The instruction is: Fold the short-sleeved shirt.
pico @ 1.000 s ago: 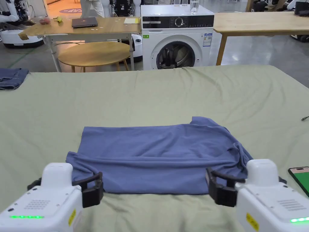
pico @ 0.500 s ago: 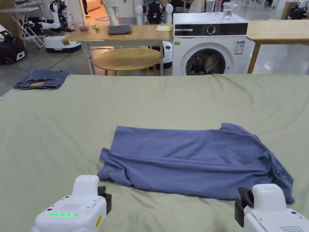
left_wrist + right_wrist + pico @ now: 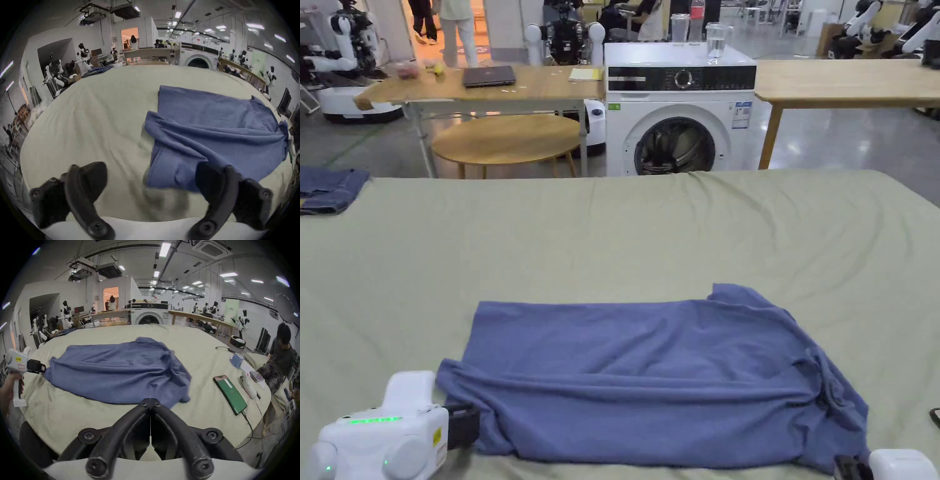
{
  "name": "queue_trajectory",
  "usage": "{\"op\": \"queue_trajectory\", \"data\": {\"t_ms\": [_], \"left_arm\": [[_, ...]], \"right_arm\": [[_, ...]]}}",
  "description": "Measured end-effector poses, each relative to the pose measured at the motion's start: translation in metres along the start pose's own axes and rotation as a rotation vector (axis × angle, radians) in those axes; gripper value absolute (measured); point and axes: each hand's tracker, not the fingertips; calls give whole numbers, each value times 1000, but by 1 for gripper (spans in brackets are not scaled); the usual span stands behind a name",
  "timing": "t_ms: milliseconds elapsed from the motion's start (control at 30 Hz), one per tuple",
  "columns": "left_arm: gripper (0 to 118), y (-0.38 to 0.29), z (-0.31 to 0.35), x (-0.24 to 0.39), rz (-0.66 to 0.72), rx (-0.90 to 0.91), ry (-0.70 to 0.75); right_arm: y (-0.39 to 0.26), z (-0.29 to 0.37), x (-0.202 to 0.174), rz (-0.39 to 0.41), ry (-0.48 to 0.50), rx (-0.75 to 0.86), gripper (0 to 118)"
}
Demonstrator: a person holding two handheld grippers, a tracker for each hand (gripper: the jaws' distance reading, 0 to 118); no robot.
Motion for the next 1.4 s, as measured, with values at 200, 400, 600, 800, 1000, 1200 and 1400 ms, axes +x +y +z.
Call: {"op": "queue_trajectory", "data": {"t_ms": [200, 400, 600, 800, 1000, 1200, 1400], "left_arm": [[17, -6, 0, 26, -113, 0, -31], [3, -2, 1, 15, -82, -7, -54], [3, -5, 6, 7, -76, -1, -53], [2, -3, 41, -1, -54, 58, -68], [2, 0, 98, -18, -59, 138, -78], [2, -35, 151, -43, -38, 140, -115], [2, -111, 131, -55, 104, 28, -182]], "right_arm": [[11, -39, 48, -68, -54, -49, 19], [27, -91, 59, -101, 14, -115, 114], [26, -130, 68, -147, 68, -282, 51], [33, -78, 56, -88, 132, -169, 3], [56, -1, 66, -103, 151, -58, 3], [43, 49, 73, -75, 160, -121, 3], [-34, 17, 71, -147, 131, -293, 3]]}}
